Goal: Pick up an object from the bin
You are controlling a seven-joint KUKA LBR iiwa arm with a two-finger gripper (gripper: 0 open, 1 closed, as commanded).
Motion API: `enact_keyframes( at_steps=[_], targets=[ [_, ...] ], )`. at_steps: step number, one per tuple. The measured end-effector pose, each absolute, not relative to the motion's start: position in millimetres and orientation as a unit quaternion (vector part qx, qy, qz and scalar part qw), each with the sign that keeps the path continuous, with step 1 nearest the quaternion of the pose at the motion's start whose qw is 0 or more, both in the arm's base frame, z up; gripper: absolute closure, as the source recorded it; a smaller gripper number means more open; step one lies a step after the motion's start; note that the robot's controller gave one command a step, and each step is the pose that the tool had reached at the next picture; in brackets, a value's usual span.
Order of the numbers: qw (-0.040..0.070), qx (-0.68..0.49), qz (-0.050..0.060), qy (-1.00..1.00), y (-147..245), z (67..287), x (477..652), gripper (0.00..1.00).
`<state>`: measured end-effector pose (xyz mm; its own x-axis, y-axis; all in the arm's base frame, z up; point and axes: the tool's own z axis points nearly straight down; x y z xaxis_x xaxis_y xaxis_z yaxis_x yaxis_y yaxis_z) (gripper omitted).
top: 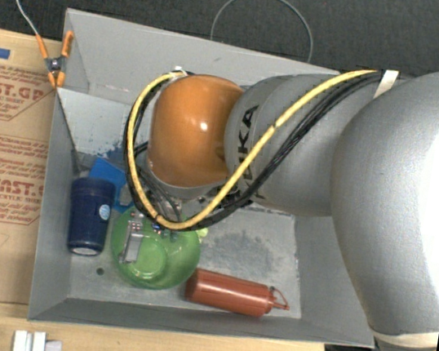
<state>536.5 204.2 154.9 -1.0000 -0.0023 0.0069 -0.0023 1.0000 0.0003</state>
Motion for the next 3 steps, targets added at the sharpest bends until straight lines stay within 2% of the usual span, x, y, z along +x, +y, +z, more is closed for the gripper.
enact_keyframes(
  at_steps=[1,2,3],
  targets=[
    [0.0,0.0,-0.001,-1.0,203.0,159.6,538.7,0.0],
    [-0.019,0.297,-0.002,-0.955,222.8,96.5,576.1,0.0],
    [-0.018,0.291,-0.003,-0.956,224.1,95.1,574.9,0.0]
  ],
)
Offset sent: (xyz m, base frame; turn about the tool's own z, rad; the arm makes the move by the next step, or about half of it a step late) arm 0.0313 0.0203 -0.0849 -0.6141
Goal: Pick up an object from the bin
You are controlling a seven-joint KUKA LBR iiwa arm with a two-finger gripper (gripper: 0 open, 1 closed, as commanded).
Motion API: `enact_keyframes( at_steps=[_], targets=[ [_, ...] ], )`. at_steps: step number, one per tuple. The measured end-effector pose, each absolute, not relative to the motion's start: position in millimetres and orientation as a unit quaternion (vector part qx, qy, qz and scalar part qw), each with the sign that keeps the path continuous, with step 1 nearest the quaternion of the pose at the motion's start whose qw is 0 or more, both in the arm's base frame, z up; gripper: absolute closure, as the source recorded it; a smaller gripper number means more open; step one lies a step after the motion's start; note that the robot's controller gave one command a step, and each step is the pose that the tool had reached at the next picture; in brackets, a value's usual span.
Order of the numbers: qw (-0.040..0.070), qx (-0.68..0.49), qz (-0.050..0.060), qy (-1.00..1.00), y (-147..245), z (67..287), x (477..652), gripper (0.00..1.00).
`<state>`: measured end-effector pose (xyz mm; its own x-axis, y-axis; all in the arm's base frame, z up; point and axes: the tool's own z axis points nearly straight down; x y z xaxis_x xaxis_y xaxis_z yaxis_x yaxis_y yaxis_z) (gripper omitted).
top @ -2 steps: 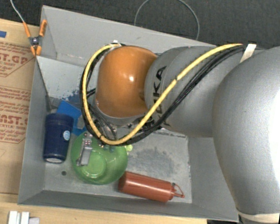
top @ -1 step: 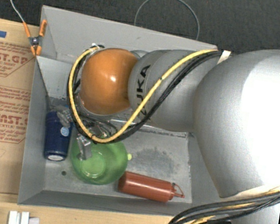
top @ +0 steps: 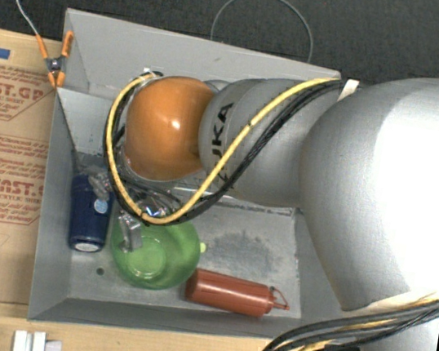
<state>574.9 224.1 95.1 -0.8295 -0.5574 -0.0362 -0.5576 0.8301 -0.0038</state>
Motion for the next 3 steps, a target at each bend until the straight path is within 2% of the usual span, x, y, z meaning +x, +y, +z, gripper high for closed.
enact_keyframes(
  at_steps=[1,2,3],
  targets=[
    [0.015,-0.45,-0.001,0.893,218.0,91.0,565.6,0.0],
    [0.017,-0.47,0.0,0.883,222.8,96.0,512.9,0.0],
    [0.02,-0.577,-0.004,0.816,200.8,73.9,498.7,1.0]
  ],
)
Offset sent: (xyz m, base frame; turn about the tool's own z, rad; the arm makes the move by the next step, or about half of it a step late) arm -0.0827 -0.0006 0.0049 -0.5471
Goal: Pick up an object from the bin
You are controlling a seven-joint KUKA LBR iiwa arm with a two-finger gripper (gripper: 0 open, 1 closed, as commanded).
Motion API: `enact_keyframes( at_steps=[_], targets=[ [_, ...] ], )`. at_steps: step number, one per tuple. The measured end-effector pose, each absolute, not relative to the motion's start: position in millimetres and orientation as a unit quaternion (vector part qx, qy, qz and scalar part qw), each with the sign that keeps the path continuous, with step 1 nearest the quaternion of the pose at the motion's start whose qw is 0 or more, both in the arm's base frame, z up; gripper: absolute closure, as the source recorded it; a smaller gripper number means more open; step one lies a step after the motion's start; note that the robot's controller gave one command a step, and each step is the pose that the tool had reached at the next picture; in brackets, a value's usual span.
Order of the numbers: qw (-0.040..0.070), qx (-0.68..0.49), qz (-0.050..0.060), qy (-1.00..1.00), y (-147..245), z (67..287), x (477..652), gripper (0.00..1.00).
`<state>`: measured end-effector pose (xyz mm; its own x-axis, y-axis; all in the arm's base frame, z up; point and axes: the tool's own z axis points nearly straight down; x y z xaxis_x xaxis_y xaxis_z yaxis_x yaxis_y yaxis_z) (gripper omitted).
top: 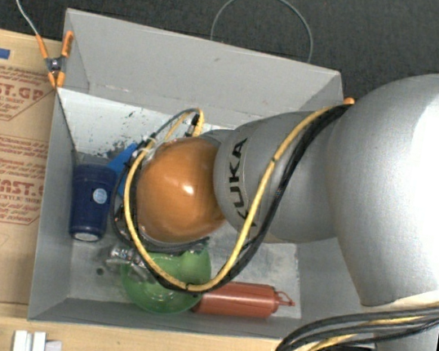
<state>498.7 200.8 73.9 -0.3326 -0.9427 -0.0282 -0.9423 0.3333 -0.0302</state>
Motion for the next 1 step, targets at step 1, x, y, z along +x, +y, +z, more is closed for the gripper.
enact_keyframes(
  at_steps=[1],
  targets=[
    [0.02,-0.577,-0.004,0.816,200.8,73.9,498.7,1.0]
  ],
)
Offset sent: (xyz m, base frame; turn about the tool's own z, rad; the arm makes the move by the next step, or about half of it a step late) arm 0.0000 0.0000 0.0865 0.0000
